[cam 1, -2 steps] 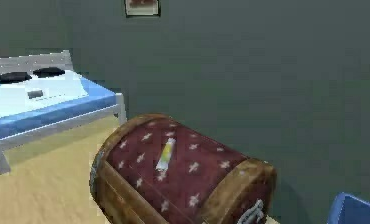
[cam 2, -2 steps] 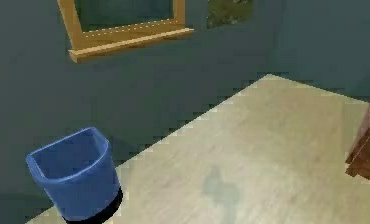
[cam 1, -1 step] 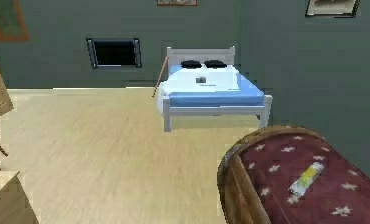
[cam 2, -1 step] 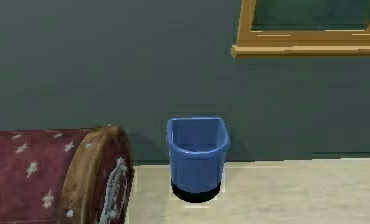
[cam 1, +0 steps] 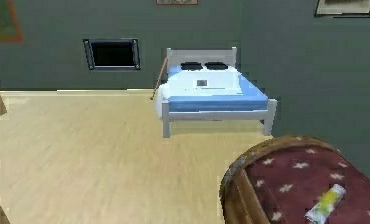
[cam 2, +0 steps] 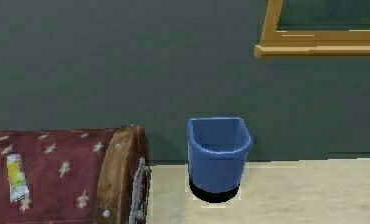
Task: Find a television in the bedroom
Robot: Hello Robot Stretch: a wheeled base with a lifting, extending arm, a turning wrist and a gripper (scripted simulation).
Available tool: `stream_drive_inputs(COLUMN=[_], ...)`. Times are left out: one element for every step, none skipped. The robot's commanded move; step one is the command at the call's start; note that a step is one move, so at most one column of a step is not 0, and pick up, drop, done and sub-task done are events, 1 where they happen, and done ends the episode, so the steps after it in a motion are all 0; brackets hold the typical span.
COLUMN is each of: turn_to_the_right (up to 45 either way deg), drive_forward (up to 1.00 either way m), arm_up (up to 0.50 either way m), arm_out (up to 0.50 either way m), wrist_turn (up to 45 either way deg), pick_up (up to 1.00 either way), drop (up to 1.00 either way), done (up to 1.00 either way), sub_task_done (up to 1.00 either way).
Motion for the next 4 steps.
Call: stream_drive_inputs(turn_to_the_right=[-18.0, 0.0, -3.0, -12.0], drive_forward=[0.0, 1.0, 0.0, 0.0], arm_up=[0.0, 0.0, 0.0, 0.0], arm_out=[0.0, 0.0, 0.0, 0.0], wrist_turn=[0.0, 0.0, 0.0, 0.0], pick_up=[0.0, 0.0, 0.0, 0.0], drop=[0.0, 0.0, 0.0, 0.0], done=[0.0, 0.0, 0.0, 0.0], sub_task_done=[0.0, 0.0, 0.0, 0.0])
